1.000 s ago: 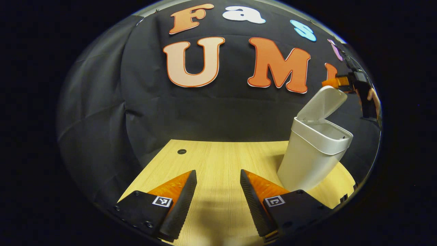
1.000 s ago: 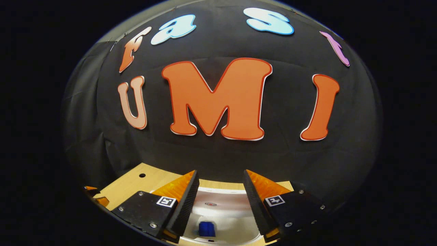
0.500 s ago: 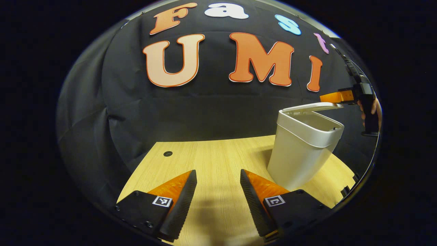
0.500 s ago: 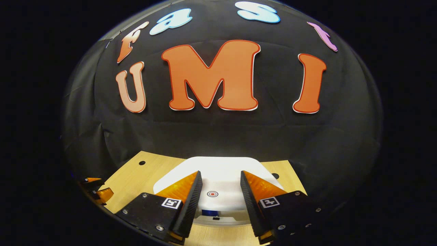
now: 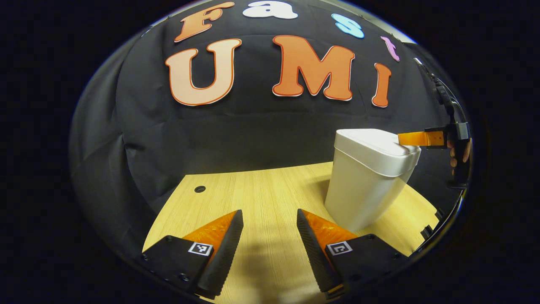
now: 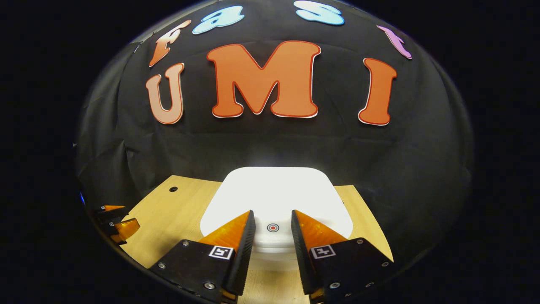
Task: Press the lid of the desktop garbage bin to open it, pick up the crumpled paper on the desktop and throw it into the bin, then pick up the pop can on the desktop and drop it into the bin, and finally close the garbage bin lid.
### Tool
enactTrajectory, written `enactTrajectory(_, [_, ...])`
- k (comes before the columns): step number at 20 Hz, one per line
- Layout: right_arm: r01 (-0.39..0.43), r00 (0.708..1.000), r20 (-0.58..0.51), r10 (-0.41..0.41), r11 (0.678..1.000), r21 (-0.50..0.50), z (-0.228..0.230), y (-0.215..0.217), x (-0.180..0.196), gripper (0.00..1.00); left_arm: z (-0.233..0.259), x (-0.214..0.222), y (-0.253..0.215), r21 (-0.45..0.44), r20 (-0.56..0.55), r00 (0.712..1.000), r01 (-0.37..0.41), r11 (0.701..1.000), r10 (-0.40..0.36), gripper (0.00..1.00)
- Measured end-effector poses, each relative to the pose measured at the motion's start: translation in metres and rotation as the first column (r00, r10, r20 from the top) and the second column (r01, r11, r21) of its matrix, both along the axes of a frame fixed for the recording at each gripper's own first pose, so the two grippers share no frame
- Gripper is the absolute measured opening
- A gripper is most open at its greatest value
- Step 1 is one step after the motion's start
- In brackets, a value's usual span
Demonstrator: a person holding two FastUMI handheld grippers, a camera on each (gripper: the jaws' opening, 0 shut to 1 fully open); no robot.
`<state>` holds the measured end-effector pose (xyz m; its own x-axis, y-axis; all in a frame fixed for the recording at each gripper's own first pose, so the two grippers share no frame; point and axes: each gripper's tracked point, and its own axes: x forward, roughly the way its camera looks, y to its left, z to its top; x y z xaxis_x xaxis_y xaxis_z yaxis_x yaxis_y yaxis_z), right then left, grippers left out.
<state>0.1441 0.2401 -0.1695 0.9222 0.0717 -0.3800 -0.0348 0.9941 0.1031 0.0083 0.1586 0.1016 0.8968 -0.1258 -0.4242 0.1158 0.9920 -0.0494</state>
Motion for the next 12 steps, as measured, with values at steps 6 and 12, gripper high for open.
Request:
enactTrajectory(6, [0.037, 0.999, -0.004, -0.037, 0.999, -0.009, -0.005, 0.001, -0.001, 0.53, 0.001, 0.001, -0.012, 0.011, 0.003, 0.999, 0.043, 0.999, -0.043, 0.83])
enactTrajectory(12, [0.054, 0.997, 0.050, -0.054, 0.999, -0.007, 0.002, 0.003, -0.004, 0.46, 0.020, 0.004, -0.006, 0.008, 0.043, 0.998, 0.045, 0.999, -0.045, 0.83])
